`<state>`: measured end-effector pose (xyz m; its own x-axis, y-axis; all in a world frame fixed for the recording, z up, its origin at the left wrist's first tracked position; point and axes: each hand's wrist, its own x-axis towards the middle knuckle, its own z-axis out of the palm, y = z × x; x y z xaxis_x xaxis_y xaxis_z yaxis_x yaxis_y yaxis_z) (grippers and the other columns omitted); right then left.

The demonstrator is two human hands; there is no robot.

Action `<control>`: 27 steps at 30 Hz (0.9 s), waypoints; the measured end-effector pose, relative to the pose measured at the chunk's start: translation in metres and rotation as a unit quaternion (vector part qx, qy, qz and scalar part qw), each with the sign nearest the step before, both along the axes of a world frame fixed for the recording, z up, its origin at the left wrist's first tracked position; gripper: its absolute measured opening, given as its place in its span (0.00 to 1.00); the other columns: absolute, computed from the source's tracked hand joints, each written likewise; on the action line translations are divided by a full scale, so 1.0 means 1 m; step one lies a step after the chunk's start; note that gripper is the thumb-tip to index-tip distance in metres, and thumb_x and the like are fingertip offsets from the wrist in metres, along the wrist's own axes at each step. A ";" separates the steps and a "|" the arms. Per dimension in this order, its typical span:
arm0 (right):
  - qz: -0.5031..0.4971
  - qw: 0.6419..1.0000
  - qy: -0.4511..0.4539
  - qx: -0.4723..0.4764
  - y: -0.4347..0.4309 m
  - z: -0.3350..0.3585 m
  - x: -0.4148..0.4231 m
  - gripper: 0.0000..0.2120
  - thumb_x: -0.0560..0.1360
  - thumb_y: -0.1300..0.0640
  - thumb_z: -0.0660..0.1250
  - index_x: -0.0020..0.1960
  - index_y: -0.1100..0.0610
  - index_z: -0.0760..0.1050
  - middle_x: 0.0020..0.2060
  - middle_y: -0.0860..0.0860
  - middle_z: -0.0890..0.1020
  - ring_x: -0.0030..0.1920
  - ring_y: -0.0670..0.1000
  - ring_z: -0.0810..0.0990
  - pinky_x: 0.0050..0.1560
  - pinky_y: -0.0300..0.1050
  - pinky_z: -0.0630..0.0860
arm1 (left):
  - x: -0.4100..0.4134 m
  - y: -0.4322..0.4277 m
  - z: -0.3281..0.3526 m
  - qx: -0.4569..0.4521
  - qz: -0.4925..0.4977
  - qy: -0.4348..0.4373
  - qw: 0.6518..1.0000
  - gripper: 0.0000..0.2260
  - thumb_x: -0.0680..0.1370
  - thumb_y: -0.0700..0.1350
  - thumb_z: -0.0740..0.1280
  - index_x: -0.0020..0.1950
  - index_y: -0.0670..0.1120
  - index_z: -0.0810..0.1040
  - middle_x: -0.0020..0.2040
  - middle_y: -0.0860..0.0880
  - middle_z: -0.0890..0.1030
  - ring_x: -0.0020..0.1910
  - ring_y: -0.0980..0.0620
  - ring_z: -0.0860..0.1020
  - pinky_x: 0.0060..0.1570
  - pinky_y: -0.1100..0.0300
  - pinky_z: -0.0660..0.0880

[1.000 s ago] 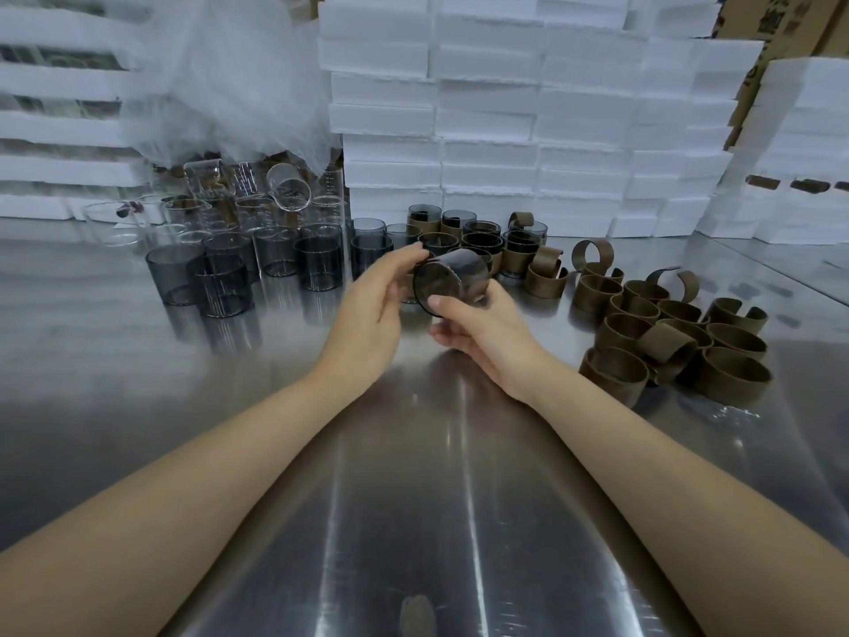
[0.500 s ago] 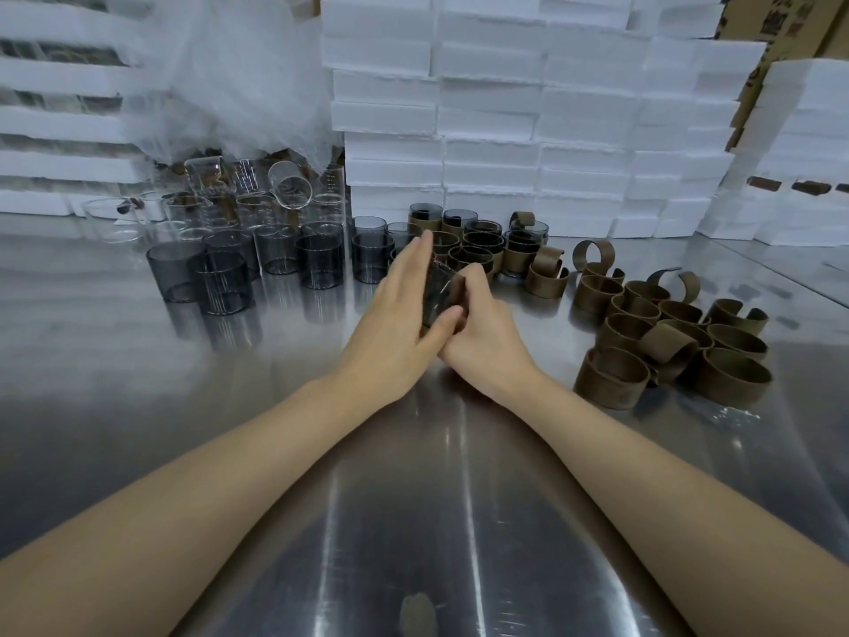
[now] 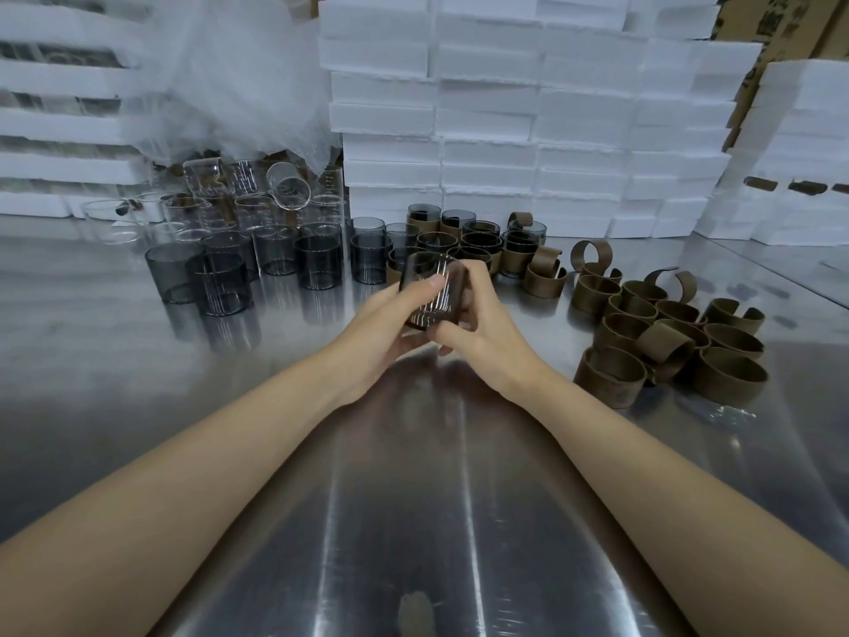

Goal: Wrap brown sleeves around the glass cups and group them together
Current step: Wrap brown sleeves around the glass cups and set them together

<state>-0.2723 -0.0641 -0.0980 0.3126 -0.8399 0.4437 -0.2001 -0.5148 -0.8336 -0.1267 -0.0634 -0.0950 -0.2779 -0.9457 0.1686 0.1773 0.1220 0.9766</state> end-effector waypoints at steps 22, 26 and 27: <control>-0.218 0.937 0.266 -0.060 -0.001 0.009 0.000 0.25 0.68 0.62 0.62 0.65 0.53 0.68 0.45 0.55 0.82 0.46 0.60 0.79 0.45 0.54 0.77 | -0.010 0.004 -0.005 -0.035 0.051 -0.101 0.993 0.30 0.68 0.66 0.69 0.64 0.50 0.74 0.66 0.46 0.75 0.63 0.50 0.77 0.67 0.49 0.72; -0.239 0.961 0.134 -0.021 -0.002 0.005 0.004 0.15 0.75 0.63 0.57 0.55 0.54 0.79 0.43 0.53 0.84 0.47 0.57 0.81 0.51 0.55 0.78 | -0.007 0.001 -0.010 -0.040 0.136 -0.058 0.988 0.25 0.72 0.59 0.72 0.62 0.46 0.73 0.58 0.49 0.80 0.60 0.51 0.78 0.65 0.52 0.72; -0.209 0.976 0.056 0.011 -0.002 0.006 0.006 0.15 0.78 0.62 0.55 0.57 0.53 0.78 0.46 0.50 0.83 0.50 0.53 0.81 0.56 0.55 0.77 | -0.004 -0.001 -0.010 -0.042 0.154 -0.061 0.985 0.22 0.73 0.56 0.72 0.61 0.46 0.74 0.58 0.49 0.80 0.59 0.52 0.78 0.63 0.57 0.73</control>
<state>-0.2659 -0.0665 -0.0921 -0.0128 -0.9132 0.4072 -0.4795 -0.3518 -0.8040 -0.1312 -0.0641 -0.1047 -0.0032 -0.9723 0.2337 0.0009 0.2337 0.9723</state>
